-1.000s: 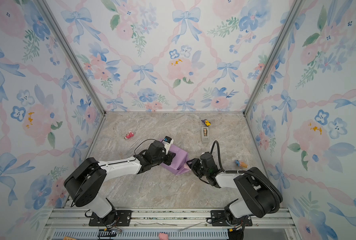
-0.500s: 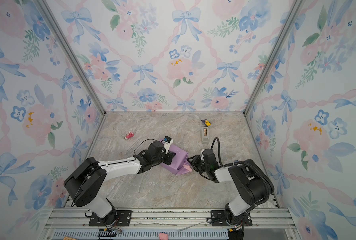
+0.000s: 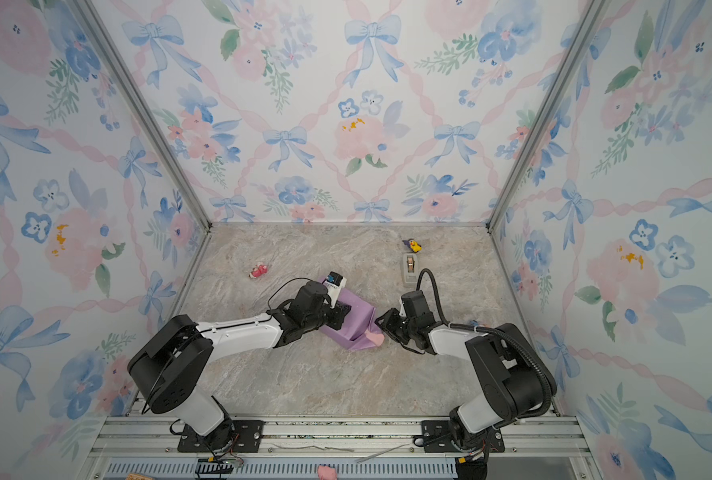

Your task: Wrap the gift box in paper

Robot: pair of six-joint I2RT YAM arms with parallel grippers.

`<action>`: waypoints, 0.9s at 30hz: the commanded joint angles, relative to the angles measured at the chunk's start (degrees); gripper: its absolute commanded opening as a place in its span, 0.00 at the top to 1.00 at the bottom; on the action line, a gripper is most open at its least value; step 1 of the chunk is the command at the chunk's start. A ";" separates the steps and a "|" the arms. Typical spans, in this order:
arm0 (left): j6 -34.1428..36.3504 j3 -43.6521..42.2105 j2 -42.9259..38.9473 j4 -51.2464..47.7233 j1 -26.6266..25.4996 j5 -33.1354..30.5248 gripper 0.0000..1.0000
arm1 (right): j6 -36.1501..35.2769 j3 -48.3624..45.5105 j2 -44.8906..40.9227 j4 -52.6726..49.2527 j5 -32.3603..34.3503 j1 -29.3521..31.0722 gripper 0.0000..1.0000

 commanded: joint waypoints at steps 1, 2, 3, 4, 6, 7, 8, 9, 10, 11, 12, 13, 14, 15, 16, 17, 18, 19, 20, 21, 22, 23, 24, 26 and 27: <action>0.67 -0.75 0.04 0.39 0.52 0.39 0.83 | -7.59 3.23 -2.60 -11.98 1.90 -1.74 0.73; 0.67 -0.75 0.18 0.35 0.51 0.54 0.83 | -7.88 3.54 -2.50 -12.16 1.58 -1.86 0.77; 0.62 -0.75 0.26 0.39 0.57 0.62 0.83 | -8.17 3.80 -2.10 -12.27 1.17 -1.81 0.81; 0.63 -0.75 0.41 0.46 0.55 0.62 0.83 | -8.35 3.98 -1.49 -12.07 0.73 -1.83 0.85; 0.55 -0.75 0.58 0.66 0.60 0.80 0.83 | -8.06 4.16 0.39 -10.28 -0.43 -1.79 0.91; 0.57 -0.66 0.67 0.70 0.56 0.86 0.83 | -7.80 4.33 1.27 -9.23 -1.24 -1.78 0.93; 0.54 -0.66 0.64 0.69 0.55 0.95 0.83 | -7.70 4.77 2.18 -8.51 -1.76 -1.55 0.94; 0.57 -0.66 0.70 0.69 0.60 0.95 0.83 | -7.86 5.45 2.91 -8.33 -2.01 -1.29 0.95; 0.56 -0.66 0.64 0.69 0.60 0.91 0.83 | -8.02 5.95 3.36 -8.26 -1.95 -0.96 0.95; 0.63 -0.66 0.69 0.79 0.64 0.89 0.83 | -8.23 6.53 3.77 -8.12 -1.94 -0.75 0.95; 0.62 -0.66 0.69 0.74 0.59 0.91 0.83 | -8.18 7.02 4.27 -7.92 -2.10 -0.55 0.96; 0.62 -0.66 0.70 0.83 0.58 0.91 0.83 | -8.20 7.21 4.55 -7.64 -2.27 -0.39 0.96; 0.62 -0.66 0.69 0.86 0.60 0.90 0.83 | -8.07 7.42 4.91 -7.20 -2.50 -0.28 0.96; 0.63 -0.66 0.70 0.84 0.59 0.86 0.83 | -7.87 7.56 5.17 -6.75 -2.67 -0.08 0.96; 0.62 -0.66 0.79 0.81 0.53 0.87 0.83 | -7.75 7.65 5.40 -6.54 -2.79 0.06 0.96; 0.62 -0.66 0.79 0.82 0.58 0.91 0.84 | -7.78 7.75 5.59 -6.40 -2.89 0.29 0.97; 0.63 -0.66 0.83 0.84 0.59 0.91 0.84 | -7.65 7.76 5.76 -6.19 -2.99 0.51 0.97; 0.62 -0.57 0.95 0.84 0.59 0.91 0.84 | -7.63 7.85 5.93 -5.99 -3.08 0.72 0.97; 0.56 -0.57 1.05 0.86 0.60 0.91 0.84 | -7.61 7.89 6.28 -5.81 -3.08 0.86 0.97; 0.58 -0.57 1.11 0.92 0.60 1.00 0.84 | -7.52 7.94 6.76 -5.44 -3.18 1.03 0.97; 0.58 -0.57 1.19 0.94 0.61 1.03 0.84 | -7.25 8.01 7.21 -5.01 -3.40 1.12 0.98; 0.60 -0.64 1.32 0.95 0.57 1.04 0.83 | -7.09 8.18 7.56 -4.66 -3.51 1.28 0.98; 0.55 -0.66 1.32 0.94 0.58 1.00 0.84 | -7.00 8.24 7.59 -4.25 -3.68 1.52 0.98; 0.54 -0.74 1.29 0.96 0.56 1.01 0.84 | -6.83 8.46 9.49 -3.80 -3.78 1.95 0.99; 0.60 -0.79 1.30 0.98 0.60 1.04 0.84 | -6.73 8.43 9.84 -3.60 -3.78 2.14 0.99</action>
